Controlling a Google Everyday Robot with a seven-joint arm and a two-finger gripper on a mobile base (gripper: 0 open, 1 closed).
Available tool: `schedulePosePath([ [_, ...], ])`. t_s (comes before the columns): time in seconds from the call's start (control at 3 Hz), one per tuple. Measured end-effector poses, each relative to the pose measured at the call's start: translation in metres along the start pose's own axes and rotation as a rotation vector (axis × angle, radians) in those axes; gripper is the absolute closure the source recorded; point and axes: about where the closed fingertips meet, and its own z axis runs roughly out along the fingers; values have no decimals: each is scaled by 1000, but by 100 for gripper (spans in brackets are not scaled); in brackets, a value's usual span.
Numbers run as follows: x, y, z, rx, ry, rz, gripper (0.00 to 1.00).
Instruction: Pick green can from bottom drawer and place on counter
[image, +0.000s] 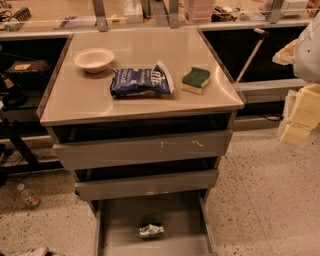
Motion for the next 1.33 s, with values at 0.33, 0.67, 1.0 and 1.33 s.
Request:
schedulePosePath([
  [0.33,0,0,0,0,0,0,0],
  [0.67,-9,10,37,-25,-23,0,0],
  [1.0,-32,37,120,-101,-88,24,0],
  [1.33,-44,78,232,-214,-129,54,0],
])
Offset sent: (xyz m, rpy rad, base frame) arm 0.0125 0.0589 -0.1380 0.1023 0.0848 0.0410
